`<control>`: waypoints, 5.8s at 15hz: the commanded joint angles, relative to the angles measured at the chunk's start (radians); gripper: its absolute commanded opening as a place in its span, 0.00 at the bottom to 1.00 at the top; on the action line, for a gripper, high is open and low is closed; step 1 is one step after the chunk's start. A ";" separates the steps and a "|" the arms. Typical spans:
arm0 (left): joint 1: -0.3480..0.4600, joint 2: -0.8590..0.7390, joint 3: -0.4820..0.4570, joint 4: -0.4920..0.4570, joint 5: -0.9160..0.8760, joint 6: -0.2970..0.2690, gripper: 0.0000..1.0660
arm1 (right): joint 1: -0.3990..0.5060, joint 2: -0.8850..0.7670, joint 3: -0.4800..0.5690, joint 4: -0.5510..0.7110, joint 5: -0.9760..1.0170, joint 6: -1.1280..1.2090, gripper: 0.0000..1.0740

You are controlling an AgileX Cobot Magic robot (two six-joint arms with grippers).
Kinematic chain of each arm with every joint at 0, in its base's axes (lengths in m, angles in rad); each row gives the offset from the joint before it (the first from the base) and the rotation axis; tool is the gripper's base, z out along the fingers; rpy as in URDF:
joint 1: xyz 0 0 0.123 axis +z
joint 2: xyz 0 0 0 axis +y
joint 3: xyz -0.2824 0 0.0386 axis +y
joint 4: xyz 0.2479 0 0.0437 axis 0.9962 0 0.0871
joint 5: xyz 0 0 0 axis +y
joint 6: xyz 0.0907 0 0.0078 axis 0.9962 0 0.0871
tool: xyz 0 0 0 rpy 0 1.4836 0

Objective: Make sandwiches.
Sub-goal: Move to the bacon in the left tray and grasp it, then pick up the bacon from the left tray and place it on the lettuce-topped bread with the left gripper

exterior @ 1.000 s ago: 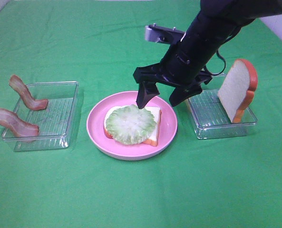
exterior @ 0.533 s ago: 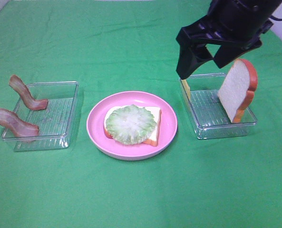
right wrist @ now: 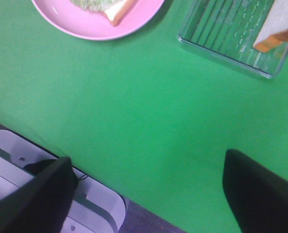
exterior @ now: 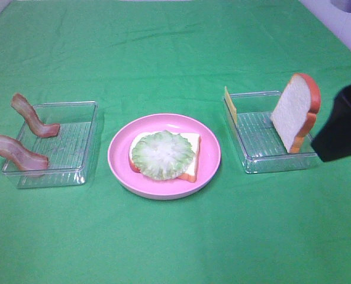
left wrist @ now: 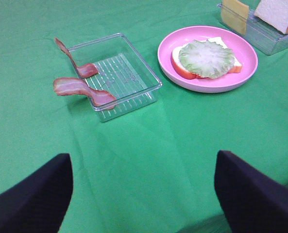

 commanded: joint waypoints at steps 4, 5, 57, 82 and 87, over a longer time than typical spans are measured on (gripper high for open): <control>0.000 -0.020 0.002 0.054 -0.013 -0.005 0.71 | 0.002 -0.406 0.230 -0.014 0.027 -0.060 0.73; 0.000 -0.019 0.002 0.057 -0.014 -0.005 0.71 | 0.002 -0.474 0.274 -0.014 0.027 -0.077 0.73; 0.518 1.903 -0.682 -0.456 -0.275 0.362 0.67 | 0.002 -1.073 0.421 -0.021 -0.010 -0.076 0.73; 0.518 1.787 -0.684 -0.598 -0.224 0.369 0.00 | 0.002 -1.073 0.421 -0.022 -0.010 -0.076 0.73; 0.496 1.725 -0.684 -0.963 -0.174 0.518 0.00 | 0.002 -1.073 0.421 -0.024 -0.010 -0.075 0.73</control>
